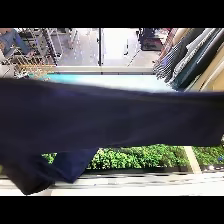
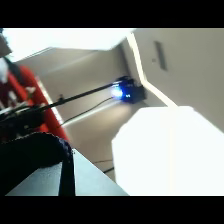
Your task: Fold the clothes and pants, and hang the long-sleeved shirts on hangers.
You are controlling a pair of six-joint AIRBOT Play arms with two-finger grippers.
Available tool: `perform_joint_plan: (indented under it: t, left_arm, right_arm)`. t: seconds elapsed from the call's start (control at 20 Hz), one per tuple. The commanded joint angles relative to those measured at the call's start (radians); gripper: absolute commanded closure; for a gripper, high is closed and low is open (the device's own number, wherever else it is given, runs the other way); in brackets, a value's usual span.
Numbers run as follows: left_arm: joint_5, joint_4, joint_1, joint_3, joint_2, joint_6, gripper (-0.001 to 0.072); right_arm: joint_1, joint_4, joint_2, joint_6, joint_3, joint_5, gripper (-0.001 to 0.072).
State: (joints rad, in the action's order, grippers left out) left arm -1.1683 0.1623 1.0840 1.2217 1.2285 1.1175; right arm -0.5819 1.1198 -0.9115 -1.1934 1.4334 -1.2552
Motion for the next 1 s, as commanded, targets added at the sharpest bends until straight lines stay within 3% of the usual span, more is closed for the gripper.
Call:
perform_joint_plan:
  t: [0.0,0.2,0.35,0.5,0.65,0.7,0.75,0.8,0.9,0.95]
  left_arm:
    - [0.108,-0.136,-0.038,-0.175,0.003,-0.085,0.0696]
    - [0.258,-0.124,-0.069,-0.203,0.069,-0.116,0.0697]
    - [0.500,-0.031,-0.164,-0.203,0.151,-0.148,0.0697]
    - [0.621,0.328,-0.287,-0.152,0.303,-0.380,0.0695]
    - [0.608,0.599,-0.399,-0.016,0.485,-0.529,0.0687]
    - [0.591,0.641,-0.418,0.032,0.533,-0.558,0.0565]
    - [0.556,0.629,-0.418,0.066,0.562,-0.570,0.0240]
    - [0.517,0.607,-0.405,0.079,0.570,-0.588,0.0067]
    - [0.394,0.426,-0.332,0.079,0.551,-0.577,0.0073]
    - [0.319,0.244,-0.275,0.080,0.528,-0.521,0.0076]
  right_arm:
    - [0.117,0.056,-0.002,-0.033,-0.254,0.167,0.0707]
    - [0.199,0.062,-0.117,-0.075,-0.352,0.396,0.0707]
    - [0.263,0.057,-0.308,-0.140,-0.351,0.712,0.0708]
    - [0.334,0.015,-0.561,-0.187,-0.253,0.979,0.0707]
    - [0.404,-0.026,-0.838,-0.187,-0.008,1.037,0.0691]
    - [0.413,-0.030,-0.907,-0.205,0.077,1.011,0.0487]
    - [0.411,-0.030,-0.949,-0.269,0.148,0.938,0.0252]
    - [0.396,-0.029,-0.967,-0.338,0.203,0.817,0.0213]
    - [0.354,-0.028,-0.953,-0.317,0.234,0.578,0.0207]
    - [0.335,-0.040,-0.937,-0.249,0.234,0.452,0.0209]
